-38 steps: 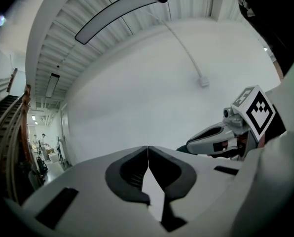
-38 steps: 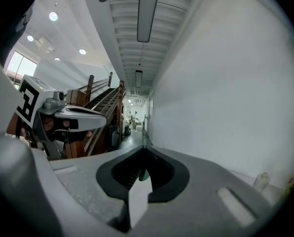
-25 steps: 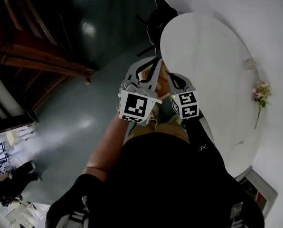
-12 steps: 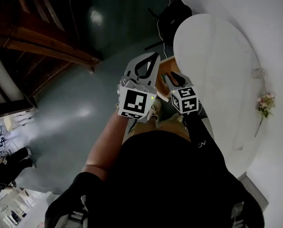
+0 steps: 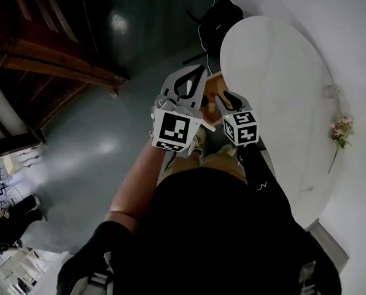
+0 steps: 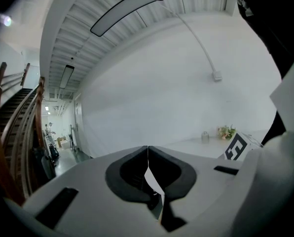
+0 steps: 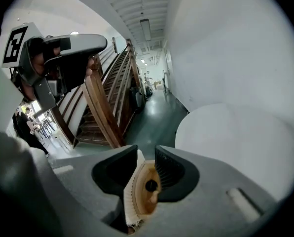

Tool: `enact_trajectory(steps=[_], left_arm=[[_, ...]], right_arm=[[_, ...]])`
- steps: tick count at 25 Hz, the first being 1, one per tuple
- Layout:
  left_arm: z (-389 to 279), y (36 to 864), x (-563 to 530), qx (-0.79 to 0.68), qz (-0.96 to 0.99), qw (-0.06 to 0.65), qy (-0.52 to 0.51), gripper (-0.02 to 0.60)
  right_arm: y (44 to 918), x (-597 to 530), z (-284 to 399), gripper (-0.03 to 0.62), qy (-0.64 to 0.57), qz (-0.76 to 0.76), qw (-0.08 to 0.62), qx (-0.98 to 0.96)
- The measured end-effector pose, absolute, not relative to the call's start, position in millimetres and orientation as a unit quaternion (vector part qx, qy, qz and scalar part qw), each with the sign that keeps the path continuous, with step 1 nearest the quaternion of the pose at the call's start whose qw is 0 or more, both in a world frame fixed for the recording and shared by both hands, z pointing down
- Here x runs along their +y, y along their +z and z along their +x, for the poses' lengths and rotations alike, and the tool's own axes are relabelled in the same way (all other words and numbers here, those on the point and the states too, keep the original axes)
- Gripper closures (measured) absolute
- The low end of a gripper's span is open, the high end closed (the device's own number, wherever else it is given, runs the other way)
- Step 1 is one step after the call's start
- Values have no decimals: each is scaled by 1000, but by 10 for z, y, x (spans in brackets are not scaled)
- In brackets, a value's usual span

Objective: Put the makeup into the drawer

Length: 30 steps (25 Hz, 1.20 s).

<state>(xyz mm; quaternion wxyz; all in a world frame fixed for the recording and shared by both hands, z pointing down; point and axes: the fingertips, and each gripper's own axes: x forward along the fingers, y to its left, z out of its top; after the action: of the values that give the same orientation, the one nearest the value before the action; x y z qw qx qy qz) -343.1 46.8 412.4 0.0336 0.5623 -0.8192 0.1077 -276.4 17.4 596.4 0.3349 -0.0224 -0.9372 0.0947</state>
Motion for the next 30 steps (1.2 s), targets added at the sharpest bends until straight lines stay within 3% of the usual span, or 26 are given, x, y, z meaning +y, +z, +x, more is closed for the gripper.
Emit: enact_trajectory(steps=[10,22,30], left_arm=[[-3433,4009,385,-817,568,17,102,572],[-3448,3450,209,-809,581,-46,73,572],[-2967,3311,-292,-767,636,-60,62,572]], right_arm=[[5422,-145,-2834,499,42,26,253,-966],[3630,-487,-2786,499,-69,101,34,-992],[3517,-765,-2226,499,-82,165,22,-983]])
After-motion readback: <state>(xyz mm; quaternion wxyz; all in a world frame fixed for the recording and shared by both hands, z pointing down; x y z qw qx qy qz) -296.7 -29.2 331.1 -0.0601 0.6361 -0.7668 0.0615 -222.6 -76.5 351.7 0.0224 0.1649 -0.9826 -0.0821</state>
